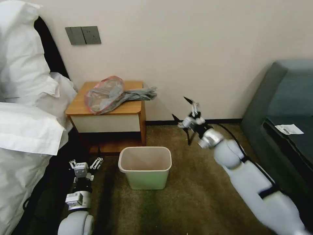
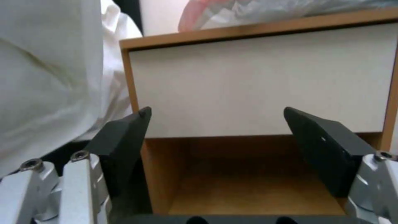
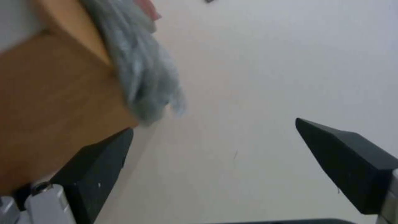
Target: Pick up the garbage bag from the table and place it over the trash can.
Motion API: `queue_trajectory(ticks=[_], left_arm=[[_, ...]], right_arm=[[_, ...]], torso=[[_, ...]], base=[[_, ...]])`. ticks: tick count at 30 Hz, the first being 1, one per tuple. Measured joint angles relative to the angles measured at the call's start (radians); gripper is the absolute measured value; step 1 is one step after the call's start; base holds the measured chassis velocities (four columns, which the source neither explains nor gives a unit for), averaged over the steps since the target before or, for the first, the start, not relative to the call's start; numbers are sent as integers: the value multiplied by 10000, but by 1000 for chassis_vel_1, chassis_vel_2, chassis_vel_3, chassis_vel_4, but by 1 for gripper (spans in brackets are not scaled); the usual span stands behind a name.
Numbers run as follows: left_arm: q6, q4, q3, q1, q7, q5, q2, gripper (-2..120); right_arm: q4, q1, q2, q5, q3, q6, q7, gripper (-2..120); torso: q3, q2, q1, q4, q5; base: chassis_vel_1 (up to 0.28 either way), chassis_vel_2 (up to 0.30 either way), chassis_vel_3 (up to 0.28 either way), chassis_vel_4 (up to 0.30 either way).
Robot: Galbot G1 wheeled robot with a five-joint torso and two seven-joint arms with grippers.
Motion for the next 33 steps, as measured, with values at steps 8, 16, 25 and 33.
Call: queue_trajectory(ticks=[8, 16, 25, 33], left_arm=[[155, 161, -103, -118, 0, 32, -82, 74], [466, 255, -31, -322, 2, -1, 6, 74], [465, 436, 0, -283, -4, -11, 148, 74], [453, 452, 94, -269, -12, 58, 110, 74]], right_arm=[[-2209, 2241, 535, -133, -1599, 151, -861, 100], [-4272, 4171, 1400, -97, -2818, 174, -1021, 100], [-5923, 5120, 2215, 69, -3481, 319, -1000, 100], [-6256, 5393, 2355, 496, -4051, 235, -1214, 100]], torso=[[1, 0, 1, -1, 1], [-1, 0, 1, 0, -2], [-1, 0, 1, -1, -1], [-1, 0, 1, 0, -1]], base=[[0, 0, 0, 0], [0, 0, 0, 0], [0, 0, 0, 0], [0, 0, 0, 0]])
